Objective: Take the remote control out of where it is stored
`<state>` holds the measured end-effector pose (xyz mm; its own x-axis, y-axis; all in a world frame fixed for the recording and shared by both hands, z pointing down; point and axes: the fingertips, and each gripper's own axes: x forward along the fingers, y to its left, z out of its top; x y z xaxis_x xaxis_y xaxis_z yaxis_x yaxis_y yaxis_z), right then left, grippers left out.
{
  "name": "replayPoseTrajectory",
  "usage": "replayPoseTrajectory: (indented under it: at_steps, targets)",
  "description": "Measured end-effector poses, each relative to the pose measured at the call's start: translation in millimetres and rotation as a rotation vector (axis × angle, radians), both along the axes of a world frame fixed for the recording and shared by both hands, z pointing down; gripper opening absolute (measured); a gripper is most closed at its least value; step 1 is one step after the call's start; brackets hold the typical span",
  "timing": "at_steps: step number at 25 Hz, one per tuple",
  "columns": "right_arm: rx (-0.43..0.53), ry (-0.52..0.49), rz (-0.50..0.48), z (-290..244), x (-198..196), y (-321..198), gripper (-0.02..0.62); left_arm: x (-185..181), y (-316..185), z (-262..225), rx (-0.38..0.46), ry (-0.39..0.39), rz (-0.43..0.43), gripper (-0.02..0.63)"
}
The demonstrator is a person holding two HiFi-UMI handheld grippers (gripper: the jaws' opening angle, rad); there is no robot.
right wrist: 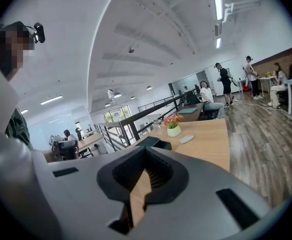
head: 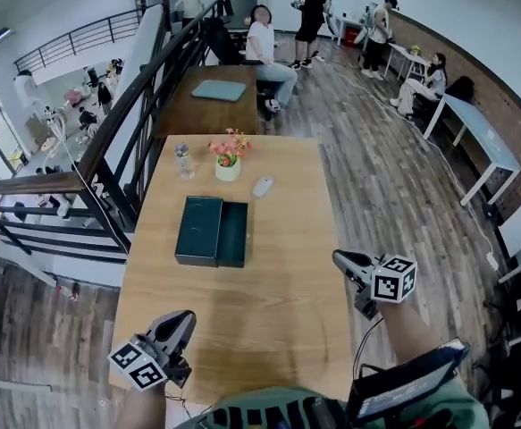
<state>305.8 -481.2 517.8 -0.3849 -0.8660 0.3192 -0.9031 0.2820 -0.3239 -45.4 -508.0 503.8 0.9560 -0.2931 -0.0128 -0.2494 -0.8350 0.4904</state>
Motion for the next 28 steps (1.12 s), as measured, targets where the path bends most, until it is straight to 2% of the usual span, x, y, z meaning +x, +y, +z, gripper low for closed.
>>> replayPoseTrajectory:
  at_steps: [8,12,16,19,25,28]
  targets:
    - [0.042,-0.060,0.025,-12.3,16.1,162.0,0.006,79.1,137.5,-38.0,0.035,0.026,0.044,0.003]
    - [0.046,-0.098,-0.003,-10.0,14.2,235.5,0.006,101.8,205.2,-57.0,0.059,0.020,0.051,0.003]
    - [0.049,-0.125,-0.031,-2.1,16.9,300.9,0.006,103.8,264.7,-64.6,0.057,-0.012,0.033,0.003]
    - [0.061,-0.160,-0.028,5.4,23.8,325.3,0.006,102.0,294.9,-63.9,0.050,-0.040,0.018,0.003]
    - [0.076,-0.181,-0.070,-4.7,3.0,351.0,0.006,85.0,320.4,-84.0,0.078,-0.049,-0.016,0.003]
    - [0.071,-0.178,-0.068,-8.5,-12.5,357.3,0.006,71.9,321.9,-88.7,0.082,-0.047,-0.004,0.003]
